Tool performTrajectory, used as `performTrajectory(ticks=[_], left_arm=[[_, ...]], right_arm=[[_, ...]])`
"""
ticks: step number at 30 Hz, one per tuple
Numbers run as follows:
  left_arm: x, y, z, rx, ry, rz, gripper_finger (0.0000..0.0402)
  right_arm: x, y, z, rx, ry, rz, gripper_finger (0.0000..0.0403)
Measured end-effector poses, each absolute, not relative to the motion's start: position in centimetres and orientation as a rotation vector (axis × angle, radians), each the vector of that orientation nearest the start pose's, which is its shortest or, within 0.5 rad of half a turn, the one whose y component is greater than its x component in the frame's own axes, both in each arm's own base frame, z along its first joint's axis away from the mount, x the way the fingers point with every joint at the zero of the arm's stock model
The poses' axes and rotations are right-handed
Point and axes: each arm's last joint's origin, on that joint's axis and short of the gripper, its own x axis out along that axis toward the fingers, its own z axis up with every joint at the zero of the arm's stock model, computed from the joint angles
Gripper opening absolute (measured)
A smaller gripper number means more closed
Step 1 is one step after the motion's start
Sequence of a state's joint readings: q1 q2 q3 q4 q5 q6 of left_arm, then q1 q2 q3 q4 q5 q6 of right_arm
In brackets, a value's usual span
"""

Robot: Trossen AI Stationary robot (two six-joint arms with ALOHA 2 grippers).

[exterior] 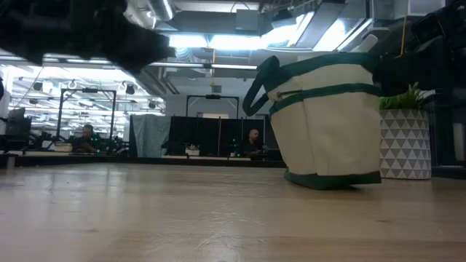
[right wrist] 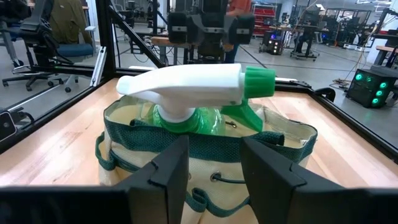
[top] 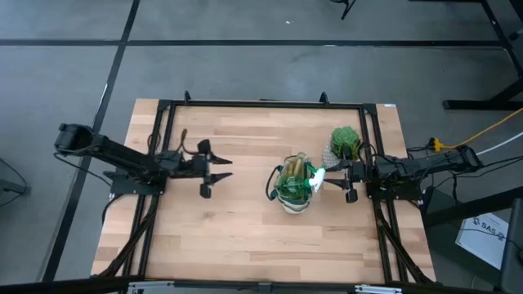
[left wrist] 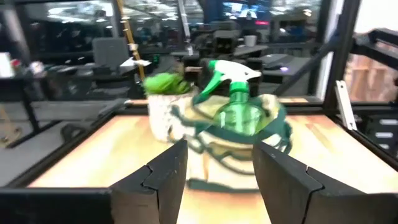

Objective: Pick & Place Garden tools in Gardening bag
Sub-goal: Return to Home Position

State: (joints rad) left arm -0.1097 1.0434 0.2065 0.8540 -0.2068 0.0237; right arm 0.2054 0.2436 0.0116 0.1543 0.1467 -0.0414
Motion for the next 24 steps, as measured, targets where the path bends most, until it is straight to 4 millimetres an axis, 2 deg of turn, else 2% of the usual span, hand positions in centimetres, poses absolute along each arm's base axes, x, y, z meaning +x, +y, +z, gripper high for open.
performTrajectory(ticks=[5,9,14,24], left_arm=[[16.6,-1.1,18.0,-0.020,-0.038,0.152,0.0175],[15.5,-0.9,17.5,-0.037,-0.041,0.160,0.0176],[15.2,-0.9,16.9,-0.054,0.016,0.161,0.0177],[15.2,-0.9,16.9,-0.054,0.017,0.160,0.0177]], right_arm=[[11.1,1.9,16.2,-0.055,0.075,0.060,0.0147],[11.1,1.9,16.2,-0.055,0.075,0.060,0.0146],[11.1,1.9,16.2,-0.055,0.077,0.060,0.0146],[11.1,1.9,16.2,-0.055,0.077,0.060,0.0146]])
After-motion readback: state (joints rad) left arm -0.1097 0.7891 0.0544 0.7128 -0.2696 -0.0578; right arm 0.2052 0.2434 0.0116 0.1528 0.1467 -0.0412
